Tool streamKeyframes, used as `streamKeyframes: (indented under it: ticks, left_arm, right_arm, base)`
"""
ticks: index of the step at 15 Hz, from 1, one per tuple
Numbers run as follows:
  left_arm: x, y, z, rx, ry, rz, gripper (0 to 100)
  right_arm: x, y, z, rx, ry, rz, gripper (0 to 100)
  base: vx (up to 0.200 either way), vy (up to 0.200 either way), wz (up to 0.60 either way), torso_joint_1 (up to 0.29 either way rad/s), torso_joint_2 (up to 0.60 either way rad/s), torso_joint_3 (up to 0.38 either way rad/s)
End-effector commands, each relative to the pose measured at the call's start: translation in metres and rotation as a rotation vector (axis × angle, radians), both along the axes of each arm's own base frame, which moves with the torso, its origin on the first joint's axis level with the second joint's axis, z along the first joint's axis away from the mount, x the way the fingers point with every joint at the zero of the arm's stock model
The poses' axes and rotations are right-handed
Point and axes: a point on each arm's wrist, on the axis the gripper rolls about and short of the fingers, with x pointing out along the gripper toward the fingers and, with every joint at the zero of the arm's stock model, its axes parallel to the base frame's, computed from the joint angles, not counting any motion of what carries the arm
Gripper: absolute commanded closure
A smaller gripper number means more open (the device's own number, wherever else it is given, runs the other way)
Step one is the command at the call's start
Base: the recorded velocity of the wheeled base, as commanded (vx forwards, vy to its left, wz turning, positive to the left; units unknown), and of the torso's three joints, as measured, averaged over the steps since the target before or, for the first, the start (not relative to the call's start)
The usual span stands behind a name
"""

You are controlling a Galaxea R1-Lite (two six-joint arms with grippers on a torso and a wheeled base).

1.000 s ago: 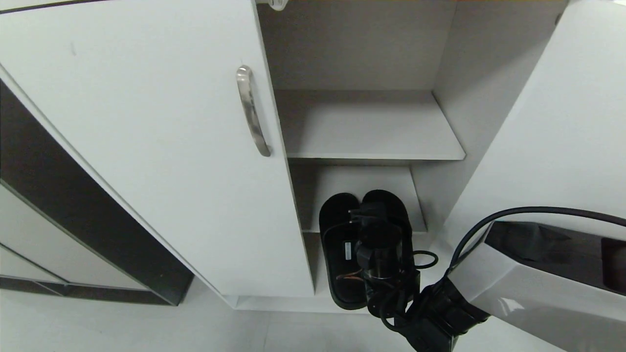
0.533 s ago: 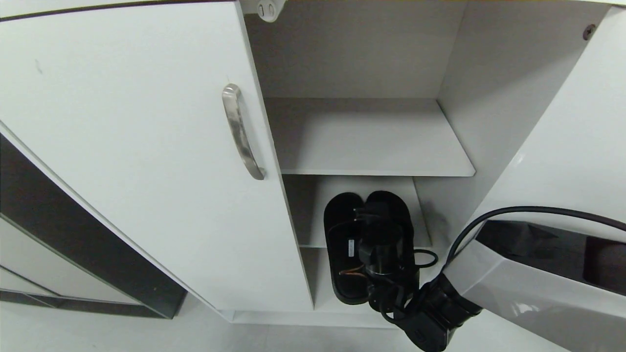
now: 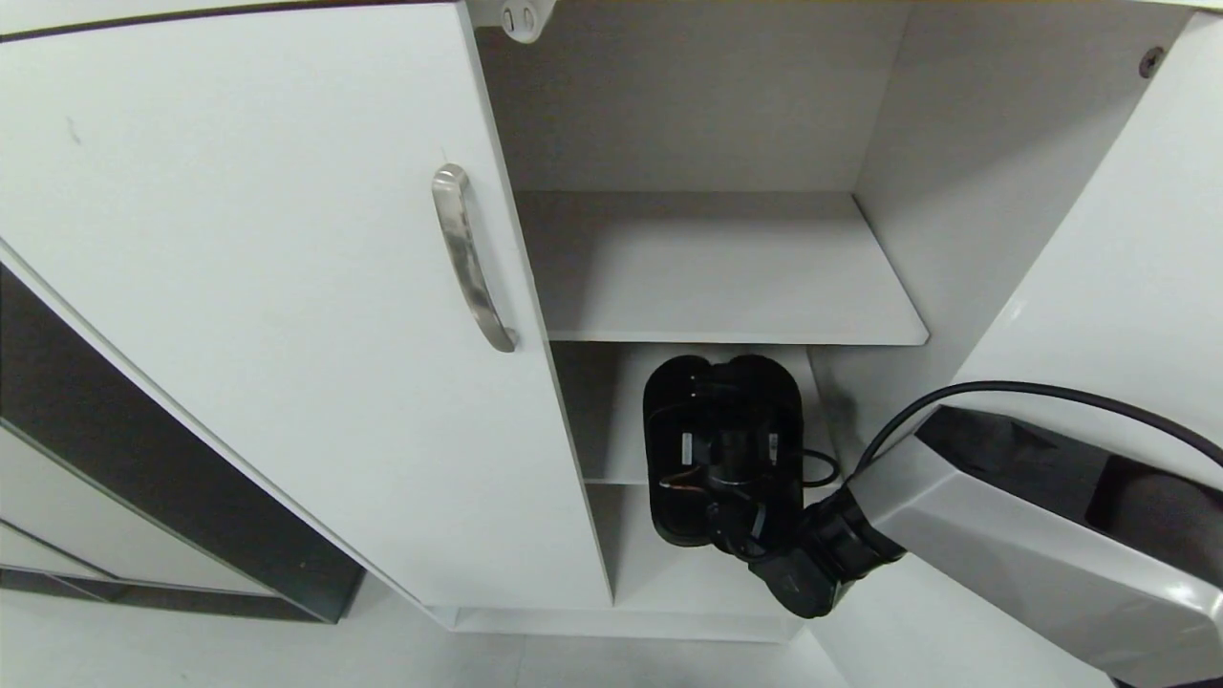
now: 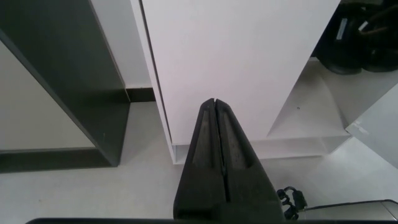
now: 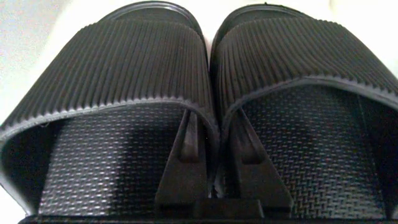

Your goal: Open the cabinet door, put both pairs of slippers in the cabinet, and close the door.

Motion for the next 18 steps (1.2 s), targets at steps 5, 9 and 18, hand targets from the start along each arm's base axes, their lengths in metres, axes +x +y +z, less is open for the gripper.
streamKeyframes:
  ticks: [5, 9, 18]
  left_arm:
    - [0.000, 0.000, 0.000, 0.000, 0.002, 0.002, 100]
    - [0.000, 0.000, 0.000, 0.000, 0.002, 0.002, 100]
    - [0.000, 0.000, 0.000, 0.000, 0.002, 0.002, 100]
  right_arm:
    - [0.033, 0.007, 0.015, 0.022, -0.025, -0.016, 100]
    - [0.041, 0.011, 0.012, 0.020, -0.025, -0.019, 100]
    - [0.045, 0.013, 0.004, 0.008, -0.009, -0.023, 0]
  base:
    - [0.000, 0.000, 0.00, 0.000, 0.00, 0.000]
    - [0.000, 0.000, 0.00, 0.000, 0.00, 0.000]
    - [0.000, 0.000, 0.00, 0.000, 0.00, 0.000]
